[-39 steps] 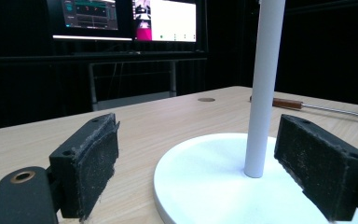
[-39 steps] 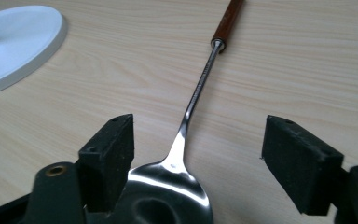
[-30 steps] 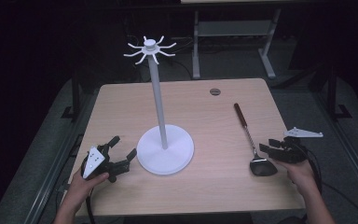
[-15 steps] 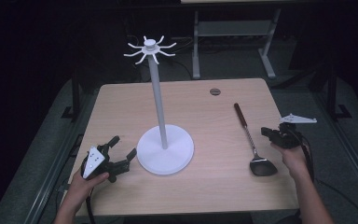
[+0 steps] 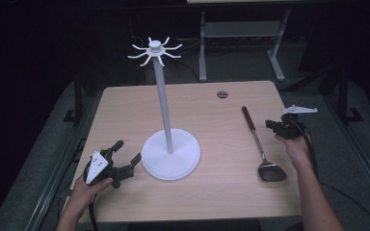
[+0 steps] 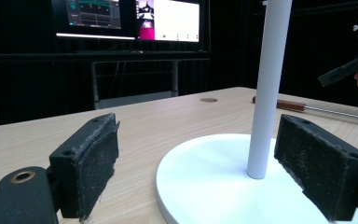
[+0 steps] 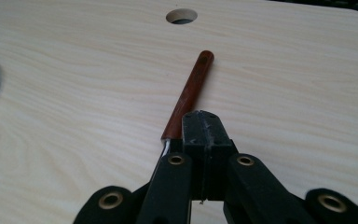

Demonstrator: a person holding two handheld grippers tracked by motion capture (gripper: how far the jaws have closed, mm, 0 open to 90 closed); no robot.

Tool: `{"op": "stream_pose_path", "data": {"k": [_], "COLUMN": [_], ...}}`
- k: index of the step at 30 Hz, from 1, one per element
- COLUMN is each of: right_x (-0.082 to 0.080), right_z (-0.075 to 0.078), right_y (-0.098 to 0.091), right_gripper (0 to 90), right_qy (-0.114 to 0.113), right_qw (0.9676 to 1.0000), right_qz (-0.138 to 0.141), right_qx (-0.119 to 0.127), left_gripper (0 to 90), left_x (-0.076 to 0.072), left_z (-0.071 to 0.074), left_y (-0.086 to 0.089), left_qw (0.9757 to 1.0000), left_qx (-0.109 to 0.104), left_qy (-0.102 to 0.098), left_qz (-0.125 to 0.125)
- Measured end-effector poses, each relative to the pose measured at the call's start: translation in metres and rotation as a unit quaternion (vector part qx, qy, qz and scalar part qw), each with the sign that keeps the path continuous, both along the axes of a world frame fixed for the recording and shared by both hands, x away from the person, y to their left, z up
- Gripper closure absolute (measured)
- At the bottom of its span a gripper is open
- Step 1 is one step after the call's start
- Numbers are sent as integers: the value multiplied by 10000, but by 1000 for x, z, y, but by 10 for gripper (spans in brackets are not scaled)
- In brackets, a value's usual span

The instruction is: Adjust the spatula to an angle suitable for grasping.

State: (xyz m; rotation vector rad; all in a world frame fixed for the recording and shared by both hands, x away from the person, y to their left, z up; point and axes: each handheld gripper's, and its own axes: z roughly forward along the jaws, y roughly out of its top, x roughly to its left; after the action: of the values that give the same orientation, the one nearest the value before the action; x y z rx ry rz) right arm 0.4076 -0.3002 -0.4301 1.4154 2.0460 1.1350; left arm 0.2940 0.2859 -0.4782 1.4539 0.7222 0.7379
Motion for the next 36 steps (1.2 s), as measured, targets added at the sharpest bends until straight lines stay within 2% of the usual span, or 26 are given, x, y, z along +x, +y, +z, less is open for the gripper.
{"op": "stream_pose_path", "data": {"k": [2, 9, 10, 14, 18, 21, 29, 31, 36], "right_x": [5, 24, 30, 39, 44, 46, 47, 47, 47], "right_z": [-2, -8, -12, -20, -26, -32, -37, -39, -41], "right_y": [1, 7, 8, 11, 14, 17, 22, 26, 27], "right_gripper": [895, 887, 893, 895, 895, 895, 896, 896, 897], "right_qy": [68, 38, 139, 245, 334, 443, 579, 596, 635], "right_qw": [10000, 9999, 9997, 9996, 9993, 9985, 9976, 9970, 9969], "right_qz": [-4, -63, -84, -50, -50, 37, 157, 228, 272], "right_qx": [-45, -92, -204, -150, -141, -316, -331, -430, -385], "left_gripper": [129, 130, 130, 129, 130, 130, 130, 130, 130], "left_x": [0, 0, 0, 0, 0, 0, 0, 0, 0], "left_z": [0, 0, 0, 0, 0, 0, 0, 0, 0], "left_y": [0, 0, 0, 0, 0, 0, 0, 0, 0], "left_qw": [10000, 10000, 10000, 10000, 10000, 10000, 10000, 10000, 10000], "left_qx": [-17, -17, -14, 17, 7, -8, -7, 0, -3], "left_qy": [4, 3, 3, -9, -6, -2, -1, -5, -8], "left_qz": [1, -10, -11, -16, -14, -13, -28, -29, -34]}}
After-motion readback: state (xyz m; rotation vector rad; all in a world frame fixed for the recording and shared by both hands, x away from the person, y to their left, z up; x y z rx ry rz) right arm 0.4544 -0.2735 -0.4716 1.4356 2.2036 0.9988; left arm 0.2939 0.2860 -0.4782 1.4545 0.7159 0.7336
